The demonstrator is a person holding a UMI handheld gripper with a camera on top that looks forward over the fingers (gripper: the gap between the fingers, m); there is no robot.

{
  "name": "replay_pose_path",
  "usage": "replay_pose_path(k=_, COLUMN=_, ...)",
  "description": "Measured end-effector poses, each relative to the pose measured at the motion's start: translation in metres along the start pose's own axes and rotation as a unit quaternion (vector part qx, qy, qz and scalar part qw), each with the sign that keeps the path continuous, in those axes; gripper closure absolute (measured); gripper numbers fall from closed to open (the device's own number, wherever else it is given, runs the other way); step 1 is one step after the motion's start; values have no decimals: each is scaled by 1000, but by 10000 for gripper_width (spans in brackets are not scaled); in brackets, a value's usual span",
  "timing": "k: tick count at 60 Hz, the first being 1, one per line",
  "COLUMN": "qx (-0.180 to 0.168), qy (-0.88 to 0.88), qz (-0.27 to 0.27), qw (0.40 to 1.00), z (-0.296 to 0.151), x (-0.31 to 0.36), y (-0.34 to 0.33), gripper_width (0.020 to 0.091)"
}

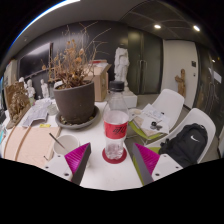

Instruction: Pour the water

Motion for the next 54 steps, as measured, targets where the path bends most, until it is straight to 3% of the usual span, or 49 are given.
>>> replay_pose_path(k=17, qx=36, qy=-10, qz=24, qw=999, z=-6, x=40, y=-151, gripper_width=248)
replay_pose_path(k=37, qx=14, qy=-36, qz=54, qw=998, z=5, x=100, y=-286, gripper_width=244)
replay_pose_path(k=54, qx=2, qy=-47, qz=72, qw=996, z=19, x=126, y=-333, gripper_width=246)
Point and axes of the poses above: the point between the fingertips, and its own axes, seen from behind it with the camera up: x to the left, z down, y forward, the way the camera looks, the point moved 9 cm from there along -y, backward, against the way the camera looks, and after that the axes turned 9 degrees about z, right-handed, at the moved point
